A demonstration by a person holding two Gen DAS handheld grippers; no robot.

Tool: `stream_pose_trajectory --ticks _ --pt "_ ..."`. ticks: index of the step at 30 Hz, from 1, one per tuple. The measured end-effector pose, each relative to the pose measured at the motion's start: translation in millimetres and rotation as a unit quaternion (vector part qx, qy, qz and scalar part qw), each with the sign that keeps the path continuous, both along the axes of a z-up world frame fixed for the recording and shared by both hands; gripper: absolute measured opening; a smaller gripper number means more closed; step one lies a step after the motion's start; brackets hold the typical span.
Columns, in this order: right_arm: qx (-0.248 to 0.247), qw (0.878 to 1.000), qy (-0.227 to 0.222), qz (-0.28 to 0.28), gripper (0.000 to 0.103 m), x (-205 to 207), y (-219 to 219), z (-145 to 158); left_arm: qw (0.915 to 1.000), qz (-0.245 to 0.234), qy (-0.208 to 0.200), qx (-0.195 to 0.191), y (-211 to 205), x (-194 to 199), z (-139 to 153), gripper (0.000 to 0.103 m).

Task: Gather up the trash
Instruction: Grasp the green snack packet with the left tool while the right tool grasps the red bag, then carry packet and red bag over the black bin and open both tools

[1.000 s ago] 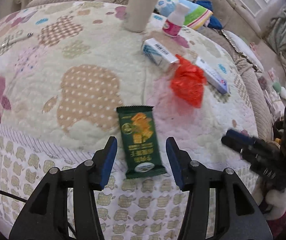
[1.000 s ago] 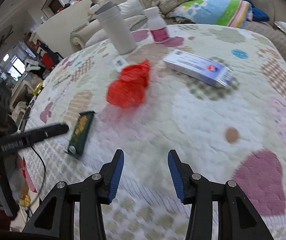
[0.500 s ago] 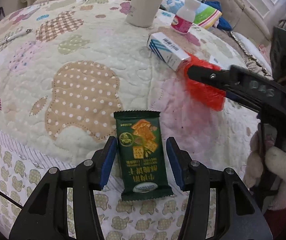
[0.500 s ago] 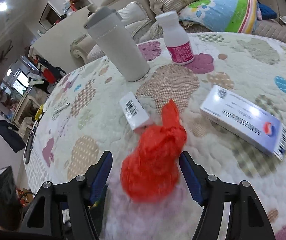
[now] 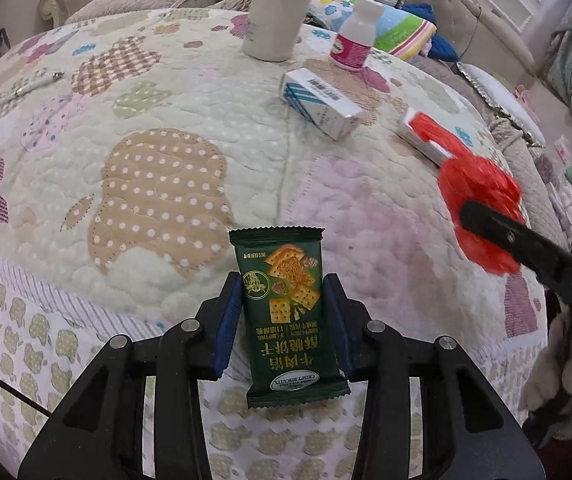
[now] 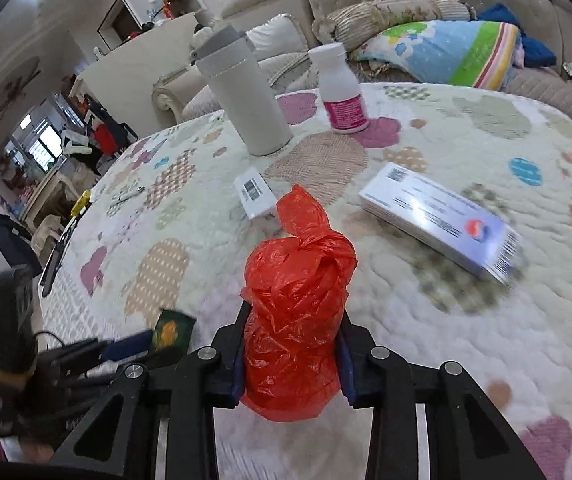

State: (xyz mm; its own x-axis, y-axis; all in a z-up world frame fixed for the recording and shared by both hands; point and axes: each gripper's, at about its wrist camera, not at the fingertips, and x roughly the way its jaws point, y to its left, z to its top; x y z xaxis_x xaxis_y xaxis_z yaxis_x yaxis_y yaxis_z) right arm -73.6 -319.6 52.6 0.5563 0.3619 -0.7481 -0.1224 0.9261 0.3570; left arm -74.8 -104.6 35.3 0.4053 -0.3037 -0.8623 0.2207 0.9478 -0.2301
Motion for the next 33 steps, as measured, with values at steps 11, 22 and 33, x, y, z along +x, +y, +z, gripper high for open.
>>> stream_pose_trajectory --ticks 11,22,33 --pt "-0.005 1.000 -0.007 -0.027 0.034 -63 -33 2 0.9992 -0.035 -0.019 -0.003 -42 -26 20 0.038" --pt "-0.006 0.997 -0.013 -0.075 0.034 -109 -83 10 0.9955 -0.089 -0.033 -0.005 -105 -48 35 0.038" --pt "0.001 0.992 -0.016 -0.124 0.034 -147 -133 14 0.9882 -0.147 -0.045 0.001 -166 -69 45 0.038"
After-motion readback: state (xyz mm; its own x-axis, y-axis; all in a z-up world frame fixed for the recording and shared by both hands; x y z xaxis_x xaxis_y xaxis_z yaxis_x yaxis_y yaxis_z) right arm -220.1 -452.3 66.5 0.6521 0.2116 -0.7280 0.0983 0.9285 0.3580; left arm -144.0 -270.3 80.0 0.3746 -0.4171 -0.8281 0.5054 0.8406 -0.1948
